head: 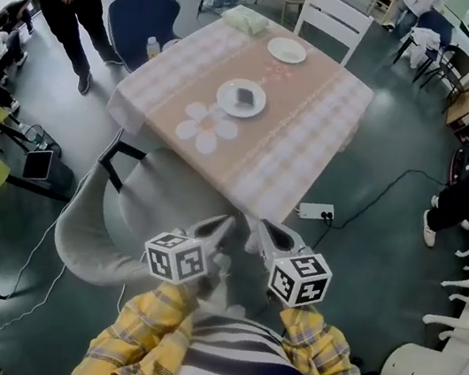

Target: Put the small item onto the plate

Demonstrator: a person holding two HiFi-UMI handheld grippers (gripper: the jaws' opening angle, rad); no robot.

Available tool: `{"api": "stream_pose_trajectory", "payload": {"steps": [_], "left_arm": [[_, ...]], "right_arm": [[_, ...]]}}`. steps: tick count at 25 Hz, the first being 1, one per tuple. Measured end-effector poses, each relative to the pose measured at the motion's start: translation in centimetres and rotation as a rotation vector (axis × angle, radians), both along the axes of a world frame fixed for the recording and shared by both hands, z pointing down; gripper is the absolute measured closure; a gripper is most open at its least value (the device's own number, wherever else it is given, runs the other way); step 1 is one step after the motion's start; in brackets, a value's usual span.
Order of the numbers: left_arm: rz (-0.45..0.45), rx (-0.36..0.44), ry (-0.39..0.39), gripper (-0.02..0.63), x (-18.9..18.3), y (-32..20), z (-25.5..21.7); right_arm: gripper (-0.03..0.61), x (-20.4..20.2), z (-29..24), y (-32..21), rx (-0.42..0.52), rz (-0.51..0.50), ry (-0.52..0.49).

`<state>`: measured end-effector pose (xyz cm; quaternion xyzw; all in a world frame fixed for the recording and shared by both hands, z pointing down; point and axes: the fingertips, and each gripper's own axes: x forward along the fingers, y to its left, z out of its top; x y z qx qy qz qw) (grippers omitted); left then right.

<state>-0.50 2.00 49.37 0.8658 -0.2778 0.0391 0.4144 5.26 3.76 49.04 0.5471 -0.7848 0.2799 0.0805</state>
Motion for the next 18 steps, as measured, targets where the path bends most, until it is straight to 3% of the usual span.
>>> {"api": "stream_pose_trajectory", "payload": {"steps": [6, 18], "left_arm": [[0.044, 0.024, -0.035, 0.623, -0.2, 5.6, -0.9], [-0.028, 0.04, -0.007, 0.621, -1.6, 11.1, -2.1]], "right_arm": [[0.583, -0.1, -0.3, 4.7, 0.03, 0.031, -0.078], [0.583, -1.6, -1.7, 11.1, 0.068, 0.01, -0.061]]}}
